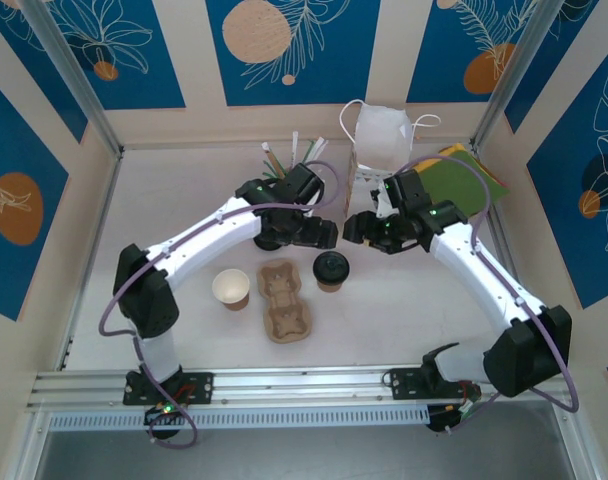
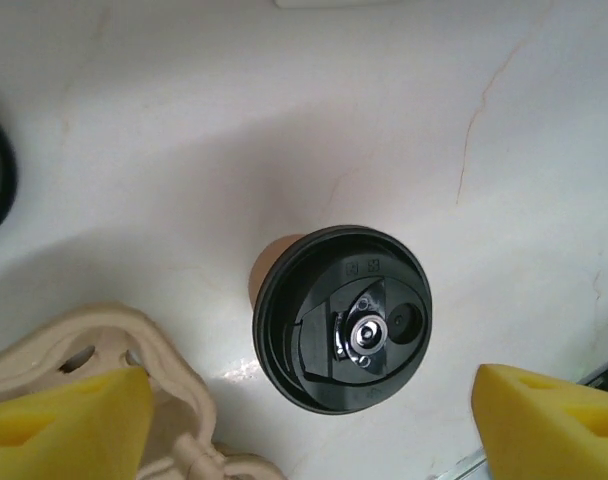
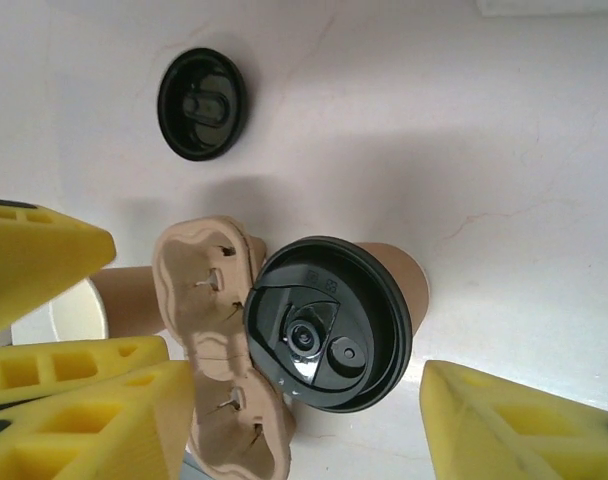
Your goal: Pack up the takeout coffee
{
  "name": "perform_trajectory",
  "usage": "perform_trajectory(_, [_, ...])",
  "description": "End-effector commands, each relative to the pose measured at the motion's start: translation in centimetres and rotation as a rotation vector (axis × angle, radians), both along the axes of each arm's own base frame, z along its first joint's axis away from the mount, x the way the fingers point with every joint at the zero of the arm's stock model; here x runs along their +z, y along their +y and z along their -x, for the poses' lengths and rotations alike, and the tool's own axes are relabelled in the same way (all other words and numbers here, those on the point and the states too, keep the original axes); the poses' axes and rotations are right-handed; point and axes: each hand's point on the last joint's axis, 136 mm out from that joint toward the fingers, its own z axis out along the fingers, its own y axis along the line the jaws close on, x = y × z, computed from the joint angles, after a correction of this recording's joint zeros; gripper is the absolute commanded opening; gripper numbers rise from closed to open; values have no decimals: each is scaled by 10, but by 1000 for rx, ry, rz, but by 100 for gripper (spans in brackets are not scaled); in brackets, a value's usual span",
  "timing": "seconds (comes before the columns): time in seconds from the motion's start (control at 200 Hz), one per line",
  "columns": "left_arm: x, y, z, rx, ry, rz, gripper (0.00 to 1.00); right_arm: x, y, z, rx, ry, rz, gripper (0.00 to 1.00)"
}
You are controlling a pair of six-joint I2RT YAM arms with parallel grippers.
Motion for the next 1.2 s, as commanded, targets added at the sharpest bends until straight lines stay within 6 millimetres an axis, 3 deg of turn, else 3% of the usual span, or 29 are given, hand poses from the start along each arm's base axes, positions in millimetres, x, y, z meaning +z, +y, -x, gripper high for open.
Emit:
perform_trajectory(0.0, [29,19,-11,70,-99,-14,98,24,-7,1,-4,-56,-11,66])
perform_trajectory(0.235, [54,50,-22,156,-212,-58,100,40,-16,1,-25,-102,-46,76])
perform_trajectory(0.41, [57,68,-33,162,-226,-48,100,47,-28,-3,-81,-116,5,86])
perform_trajectory(0.45, [58,75,-37,171,-232,-47,100,48,-33,-4,-114,-118,18,100])
perform_trajectory(0.685, [66,99,-52,180,-277,47,100,64,-40,-10,-213,-146,88,99])
perform_trajectory(0.825, [69,115,-55,220,-274,92,100,73,-30,-19,-200,-154,154,99])
perform_trajectory(1.195, [67,166,-50,300,-292,91,100,96,19,-46,-100,-217,278,99])
